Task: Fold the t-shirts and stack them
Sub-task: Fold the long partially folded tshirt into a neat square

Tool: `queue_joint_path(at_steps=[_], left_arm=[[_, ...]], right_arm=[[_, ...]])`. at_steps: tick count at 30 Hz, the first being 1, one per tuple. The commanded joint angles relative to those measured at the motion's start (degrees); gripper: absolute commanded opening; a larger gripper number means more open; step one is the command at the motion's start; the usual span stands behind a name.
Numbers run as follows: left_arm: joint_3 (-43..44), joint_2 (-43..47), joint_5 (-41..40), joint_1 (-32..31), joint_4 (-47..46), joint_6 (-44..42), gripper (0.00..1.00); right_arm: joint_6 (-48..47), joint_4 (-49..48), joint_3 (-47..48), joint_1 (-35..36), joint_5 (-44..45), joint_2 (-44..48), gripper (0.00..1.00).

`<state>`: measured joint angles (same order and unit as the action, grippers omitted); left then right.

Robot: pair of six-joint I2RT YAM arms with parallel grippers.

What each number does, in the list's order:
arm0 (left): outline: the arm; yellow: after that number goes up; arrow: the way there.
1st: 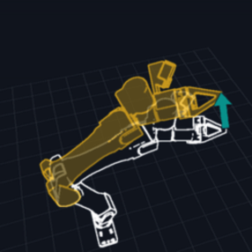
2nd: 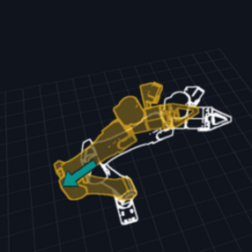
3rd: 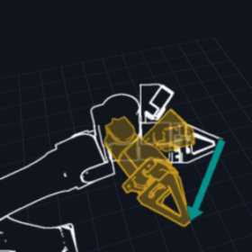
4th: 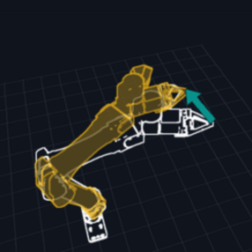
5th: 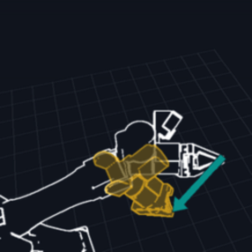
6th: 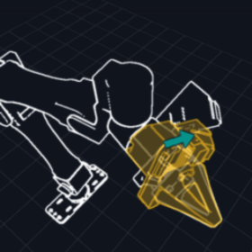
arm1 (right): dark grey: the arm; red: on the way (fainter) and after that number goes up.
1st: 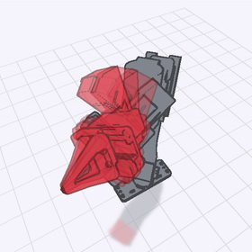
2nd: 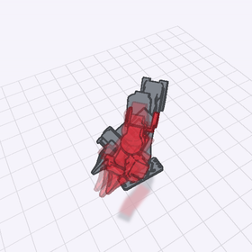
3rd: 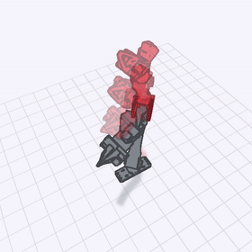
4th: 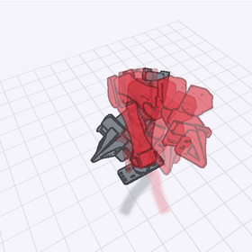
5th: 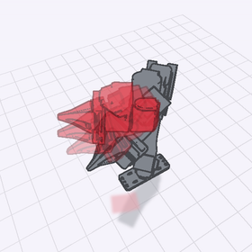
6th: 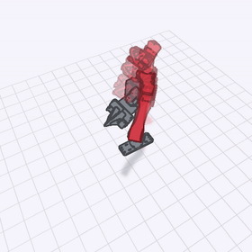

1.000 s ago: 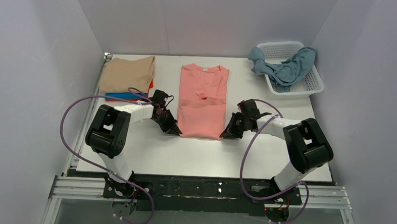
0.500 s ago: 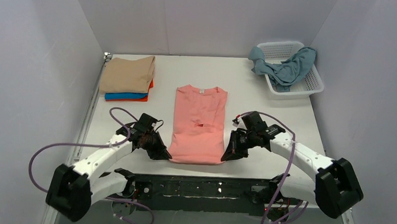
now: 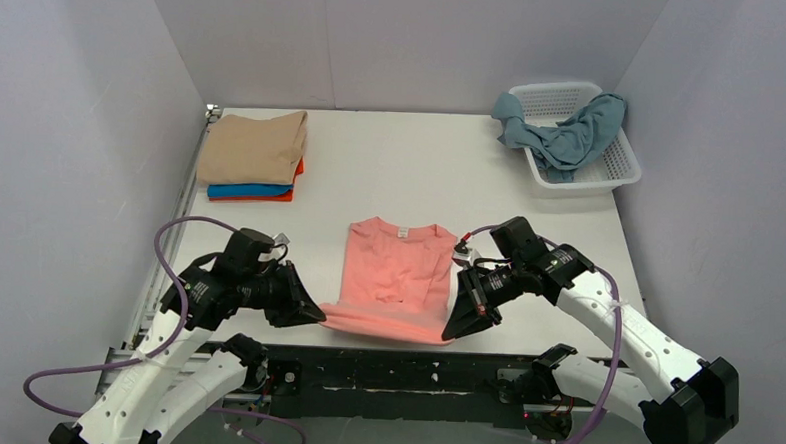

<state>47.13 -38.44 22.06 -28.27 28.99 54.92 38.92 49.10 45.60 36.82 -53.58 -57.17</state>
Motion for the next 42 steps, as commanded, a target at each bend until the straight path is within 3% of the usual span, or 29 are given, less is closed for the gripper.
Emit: queue_joint_path(at_steps=[1,5,10,15,21,28,42], left_arm=[[3.5,-1.2,-2.4,0.2,9.7,-3.4,0.0],[4.3,-4.0,-3.7,0.2,5.3,-3.0,0.0],[4.3,-7.1,-4.1,0.2,-8.9,-2.9,0.0],[8.7,-16.5,-8.7,1.3,-10.0,-6.4,0.0],[12.0,-25.3,-11.5,3.8,-17.6,-9.7,0.0],[18.8,-38.2,-12.8,6.7,-18.7,-11.9,0.0],[28.1,-59.6,-9.0,9.6,-19.3,-12.1,0.0]], right_arm=[[1.4,0.7,0.7,0.1,-11.6,1.8,0.01],[-2.3,2.5,3.4,-2.5,-9.1,-0.3,0.01],[-8.0,4.1,7.8,-8.9,-4.9,-5.1,0.01],[-12.0,4.4,11.8,-14.5,-3.3,-10.9,0.01],[-13.4,1.2,17.4,-19.3,2.3,-18.4,0.01],[-13.6,-2.2,22.1,-24.0,1.5,-27.9,0.01],[-14.1,-3.7,30.5,-26.8,9.8,-44.9,0.01]])
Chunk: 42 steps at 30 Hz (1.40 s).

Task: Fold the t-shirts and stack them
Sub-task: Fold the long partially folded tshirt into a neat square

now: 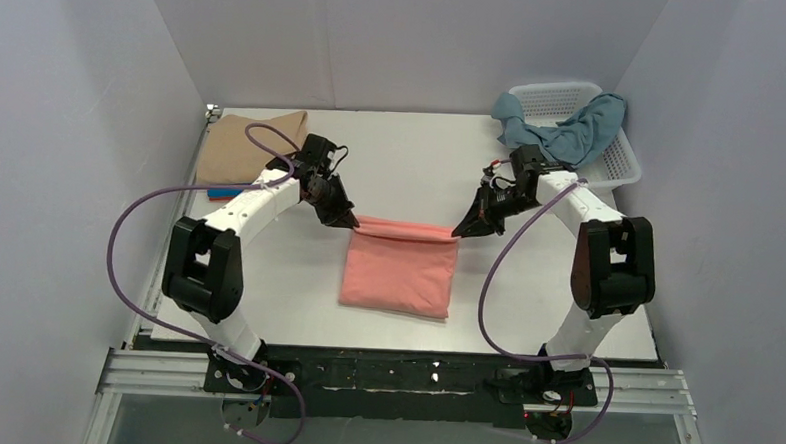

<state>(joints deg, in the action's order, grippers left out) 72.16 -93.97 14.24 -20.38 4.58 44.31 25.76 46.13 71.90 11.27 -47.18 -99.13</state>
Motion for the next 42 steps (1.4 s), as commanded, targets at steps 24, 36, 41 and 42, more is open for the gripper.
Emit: queue_joint_path(at_steps=[24,36,41,42], left_arm=[[7.0,-9.5,11.9,0.5,-1.4,-2.0,0.98],[11.4,-26.4,8.9,0.3,0.5,-1.9,0.98],[7.4,-23.9,6.2,0.3,1.9,-3.1,0.98],[7.0,-23.0,5.1,0.3,2.4,-3.7,0.98]], right_arm=[[6.8,-20.0,-1.5,4.4,4.3,4.2,0.86],[9.7,-23.2,2.0,4.7,9.5,-14.2,0.87],[9.0,-21.3,1.3,4.0,15.0,-16.1,0.89],[8.5,-20.6,1.5,3.9,15.9,-15.9,0.89]])
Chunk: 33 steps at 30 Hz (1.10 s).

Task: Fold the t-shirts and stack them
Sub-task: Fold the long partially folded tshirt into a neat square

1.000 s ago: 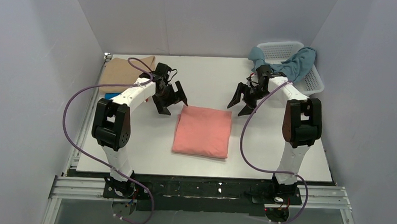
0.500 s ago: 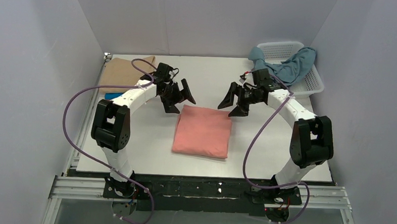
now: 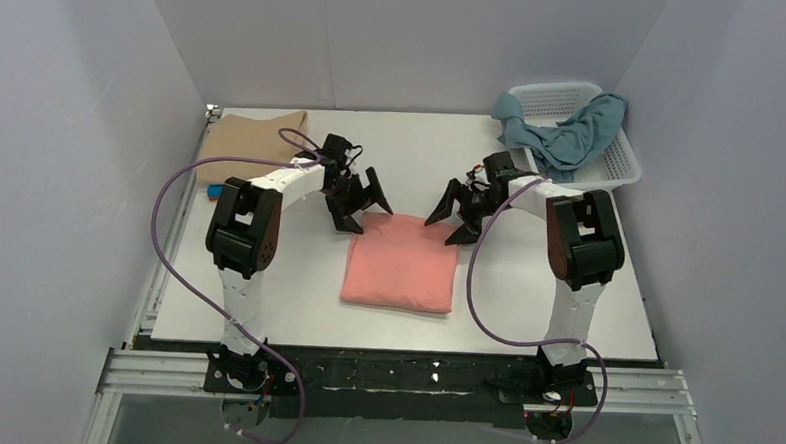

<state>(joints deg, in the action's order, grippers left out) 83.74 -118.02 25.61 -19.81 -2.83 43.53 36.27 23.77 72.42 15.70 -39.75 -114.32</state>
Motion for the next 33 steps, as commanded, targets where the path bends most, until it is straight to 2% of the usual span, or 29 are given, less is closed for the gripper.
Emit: queue_joint_path(at_steps=[1,5,7,13,17,20,24,28,33], left_arm=[[-4.2,1.8,-7.6,-0.2,10.6,-3.9,0.98],[3.6,4.3,-10.2,-0.2,18.5,-8.6,0.98],[3.6,7.8,-10.2,-0.2,18.7,-9.2,0.98],[-6.0,21.2,-12.9,-0.3,16.4,-9.8,0.98],[-11.6,24.5,-16.2,-0.2,16.4,-9.3,0.98],[-14.3,24.8,-17.7,-0.3,15.4,-8.6,0.98],[-17.0,22.6,-14.4,-0.4,11.8,-7.2,0.98],[-17.8,19.1,-12.9,-0.9,9.8,-6.5,0.98],[-18.2,15.8,-10.9,-3.5,8.6,-5.9,0.98]], right_arm=[[-2.8,2.8,1.4,-0.6,9.2,-0.3,0.89],[-6.6,7.8,5.2,-0.8,12.7,6.1,0.9],[-7.8,9.1,6.0,-0.8,14.7,11.4,0.9],[-6.2,7.8,-1.5,-1.1,25.2,30.4,0.91],[-3.5,5.9,-10.1,-2.7,32.1,42.5,0.91],[-0.5,6.8,-14.5,-3.8,38.6,50.5,0.91],[2.0,7.9,-20.2,-4.6,46.3,58.4,0.91],[2.9,6.5,-25.0,-5.0,47.4,64.2,0.92],[3.3,6.5,-27.5,-5.2,47.1,66.1,0.92]])
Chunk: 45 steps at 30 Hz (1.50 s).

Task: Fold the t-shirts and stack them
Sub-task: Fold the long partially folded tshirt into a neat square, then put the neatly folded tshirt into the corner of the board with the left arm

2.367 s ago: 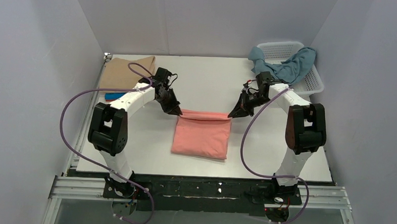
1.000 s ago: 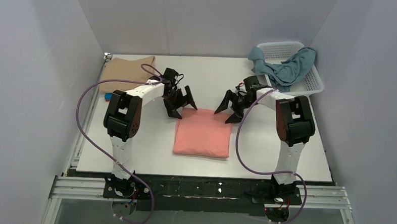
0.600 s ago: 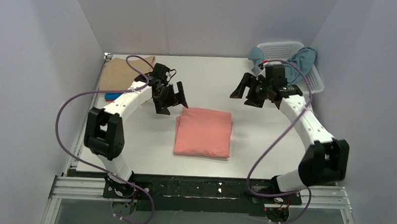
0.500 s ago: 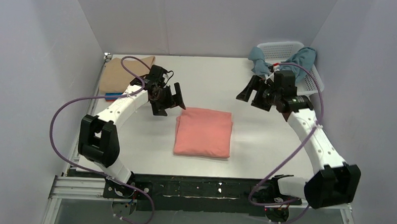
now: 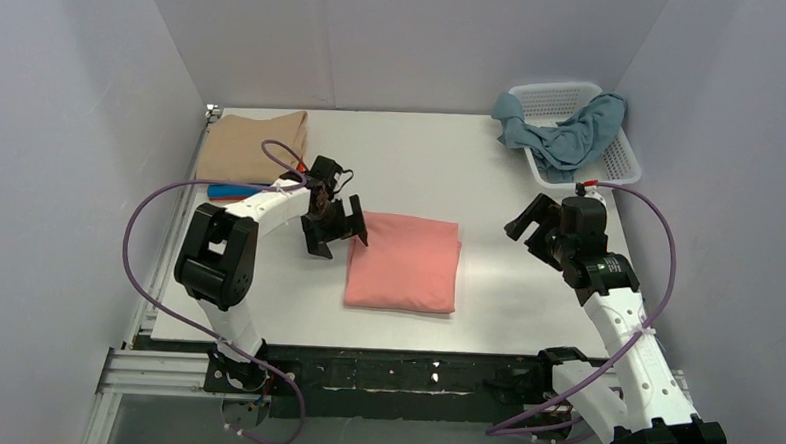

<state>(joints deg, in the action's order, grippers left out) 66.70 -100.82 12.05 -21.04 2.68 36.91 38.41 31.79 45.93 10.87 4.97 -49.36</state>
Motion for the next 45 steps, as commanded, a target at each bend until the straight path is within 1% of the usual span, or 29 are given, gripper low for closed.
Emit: queue_joint_path(at_steps=[1,4,5,6,7,8,10,12,13,14,15,16,17,18,20,22,26,30,33,38,43,45], left_arm=[[-1.4,-2.0,2.6,-3.0,2.8,0.8,0.98],[-2.0,-3.5,1.2,-5.5,2.8,1.2,0.98],[-2.8,-3.8,-0.5,-6.9,2.8,1.6,0.98],[-3.5,-3.7,-3.8,-8.3,2.9,1.8,0.97],[-4.5,-3.5,-9.0,-11.1,3.5,1.7,0.96],[-5.3,-3.6,-14.0,-12.5,4.1,2.6,0.92],[-4.1,-6.1,-19.1,-14.0,5.0,3.7,0.79],[-2.1,-9.3,-23.7,-15.4,7.2,4.1,0.7],[0.5,-13.8,-22.2,-15.5,7.0,4.2,0.6],[1.6,-15.4,-21.2,-15.5,6.8,3.8,0.56],[2.9,-16.6,-19.8,-15.5,6.6,3.8,0.46],[4.2,-18.0,-18.5,-15.5,6.0,3.9,0.32],[6.7,-19.3,-18.9,-15.5,7.2,3.6,0.1],[9.0,-19.9,-21.7,-15.5,10.5,3.0,0.0],[13.1,-20.3,-26.5,-15.5,15.1,2.1,0.0],[16.5,-20.2,-33.2,-15.5,19.5,1.5,0.0],[23.5,-20.2,-42.6,-15.2,23.6,-3.1,0.0],[29.1,-21.0,-47.7,-14.0,25.8,-7.7,0.0],[31.3,-20.6,-48.1,-12.4,25.4,-10.7,0.0],[34.1,-19.6,-49.3,-9.0,21.4,-15.3,0.0],[41.6,-21.9,-51.6,-4.8,20.8,-19.5,0.0],[44.7,-22.7,-50.3,-3.0,20.9,-21.9,0.0]], right_arm=[[1.1,-1.5,-1.3,-0.4,2.1,1.0,0.92],[0.6,-1.3,-1.6,-0.5,1.8,0.5,0.92],[0.2,-1.2,-1.5,-0.5,1.7,0.1,0.92],[-0.2,-1.2,-1.7,-0.5,1.6,-0.1,0.92],[-1.2,-1.6,-2.0,-0.5,1.7,-0.5,0.91],[-1.9,-1.7,-2.4,-0.5,2.3,-1.1,0.91],[-2.8,-2.2,-2.9,-0.7,1.8,-2.4,0.9],[-3.4,-3.0,-3.2,-0.8,1.5,-3.2,0.9],[-4.0,-4.0,-3.2,-0.9,-1.2,-4.8,0.89],[-4.3,-4.3,-3.4,-1.0,-1.7,-5.2,0.88],[-4.6,-4.7,-3.5,-1.1,-2.2,-5.7,0.88],[-5.1,-5.2,-3.8,-1.2,-2.9,-6.1,0.88],[-6.0,-5.4,-3.5,-1.4,-3.6,-6.7,0.87],[-6.5,-5.4,-3.3,-1.5,-3.9,-7.0,0.87],[-7.2,-5.7,-3.1,-1.6,-4.4,-7.0,0.87],[-7.9,-6.0,-2.9,-1.7,-4.5,-7.1,0.86],[-9.5,-6.1,-2.1,-1.7,-4.5,-7.1,0.86],[-10.1,-6.2,-2.0,-1.8,-4.5,-7.3,0.86],[-10.4,-6.3,-2.1,-1.9,-4.3,-7.6,0.86],[-10.6,-6.4,-1.6,-2.0,-4.4,-8.7,0.85],[-10.6,-6.7,-1.3,-2.2,-4.2,-9.4,0.85],[-10.8,-6.5,-1.2,-2.3,-4.1,-9.7,0.85]])
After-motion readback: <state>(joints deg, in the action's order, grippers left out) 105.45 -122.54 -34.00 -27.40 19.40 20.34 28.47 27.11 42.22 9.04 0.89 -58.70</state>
